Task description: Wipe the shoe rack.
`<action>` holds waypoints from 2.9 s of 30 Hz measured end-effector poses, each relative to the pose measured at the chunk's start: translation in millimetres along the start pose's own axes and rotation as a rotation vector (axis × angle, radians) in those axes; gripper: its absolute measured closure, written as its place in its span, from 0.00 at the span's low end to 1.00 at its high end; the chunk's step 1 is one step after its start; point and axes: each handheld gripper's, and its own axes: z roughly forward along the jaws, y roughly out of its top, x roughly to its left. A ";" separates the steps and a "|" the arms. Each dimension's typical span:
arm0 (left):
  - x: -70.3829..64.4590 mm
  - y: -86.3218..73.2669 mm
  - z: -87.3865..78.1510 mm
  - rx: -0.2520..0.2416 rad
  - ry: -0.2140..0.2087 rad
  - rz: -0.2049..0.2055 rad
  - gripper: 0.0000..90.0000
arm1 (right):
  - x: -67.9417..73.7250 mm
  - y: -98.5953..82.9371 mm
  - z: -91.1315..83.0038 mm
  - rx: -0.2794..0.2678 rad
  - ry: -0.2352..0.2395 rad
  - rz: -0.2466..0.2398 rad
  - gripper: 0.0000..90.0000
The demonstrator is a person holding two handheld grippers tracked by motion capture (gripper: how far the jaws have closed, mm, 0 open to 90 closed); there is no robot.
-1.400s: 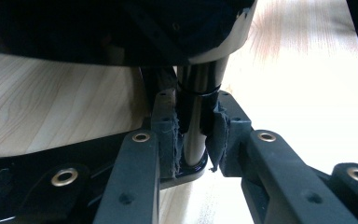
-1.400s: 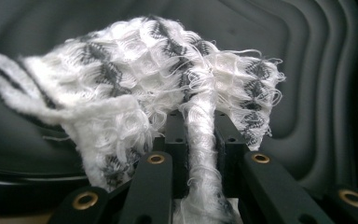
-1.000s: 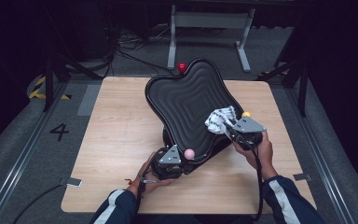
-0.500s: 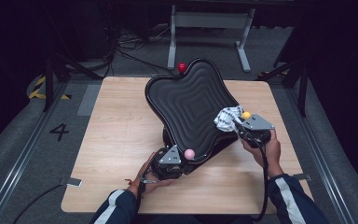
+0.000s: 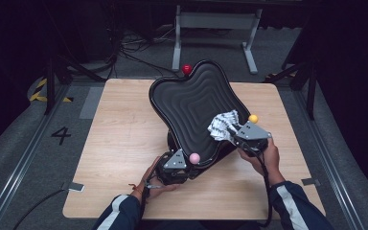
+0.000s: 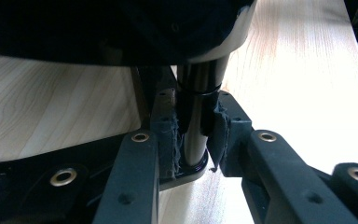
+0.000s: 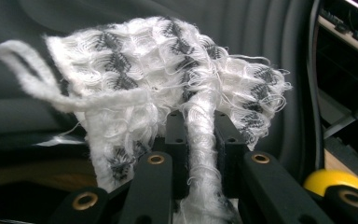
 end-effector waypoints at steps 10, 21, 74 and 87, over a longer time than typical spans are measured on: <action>-0.3 -0.5 1.2 -0.002 0.004 -0.001 0.81 | 37.8 21.7 -0.7 -0.037 0.121 -0.078 0.88; 0.0 -1.4 4.3 0.010 0.004 0.004 0.81 | 60.0 34.9 -3.8 -0.075 0.277 -0.091 0.87; -1.4 -1.7 5.5 0.007 0.010 -0.006 0.81 | -9.1 15.4 13.7 0.044 0.023 -0.026 0.88; -1.5 -2.1 7.8 -0.004 0.006 -0.015 0.81 | 34.5 53.5 15.1 -0.001 0.192 -0.106 0.88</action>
